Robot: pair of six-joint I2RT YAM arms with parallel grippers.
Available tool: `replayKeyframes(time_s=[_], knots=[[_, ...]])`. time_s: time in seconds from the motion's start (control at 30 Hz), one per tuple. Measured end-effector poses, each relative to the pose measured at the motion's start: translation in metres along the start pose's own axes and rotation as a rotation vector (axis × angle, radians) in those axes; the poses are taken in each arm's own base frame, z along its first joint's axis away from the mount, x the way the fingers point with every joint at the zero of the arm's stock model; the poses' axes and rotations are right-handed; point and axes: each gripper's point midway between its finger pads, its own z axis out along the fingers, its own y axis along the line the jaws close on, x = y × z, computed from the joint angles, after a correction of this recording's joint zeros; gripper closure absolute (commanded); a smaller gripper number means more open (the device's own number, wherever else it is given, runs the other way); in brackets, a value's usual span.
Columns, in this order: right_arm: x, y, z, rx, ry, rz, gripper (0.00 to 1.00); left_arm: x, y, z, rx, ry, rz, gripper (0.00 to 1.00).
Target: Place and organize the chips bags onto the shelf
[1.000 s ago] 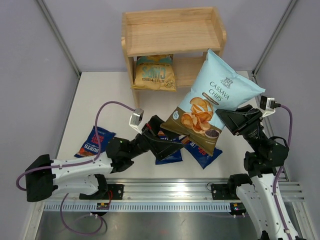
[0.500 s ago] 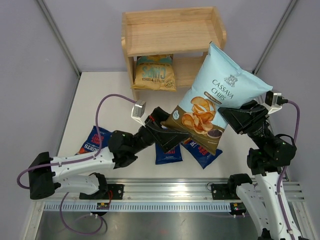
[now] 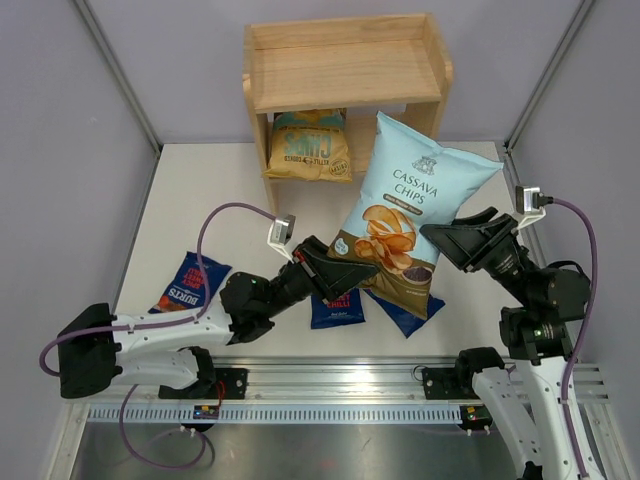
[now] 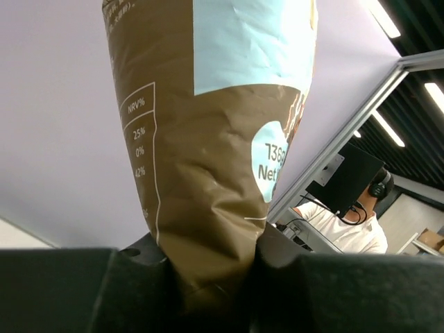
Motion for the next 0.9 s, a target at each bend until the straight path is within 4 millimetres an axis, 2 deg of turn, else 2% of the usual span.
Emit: replayKeyframes(time_s=[0.1, 0.2, 0.43, 0.57, 0.73, 0.9], knots=[[0.01, -0.014, -0.007, 0.071, 0.026, -0.015, 0.25, 0.008, 0.014, -0.012, -0.039, 0.004, -0.013, 0.96], [0.013, -0.03, -0.01, 0.133, 0.031, -0.036, 0.01, 0.013, 0.026, -0.022, -0.082, 0.005, -0.006, 0.96], [0.015, -0.08, -0.027, 0.381, 0.017, -0.08, 0.0, 0.034, 0.067, -0.054, -0.218, 0.041, 0.005, 1.0], [0.01, -0.095, -0.043, 0.514, -0.018, -0.121, 0.01, 0.045, 0.084, -0.066, -0.28, 0.069, 0.01, 1.0], [-0.007, -0.093, -0.068, 0.664, -0.101, -0.193, 0.01, 0.046, 0.1, -0.079, -0.359, 0.057, 0.009, 1.0], [-0.028, -0.065, -0.093, 0.747, -0.203, -0.291, 0.0, 0.039, 0.111, -0.082, -0.446, 0.032, 0.019, 1.0]])
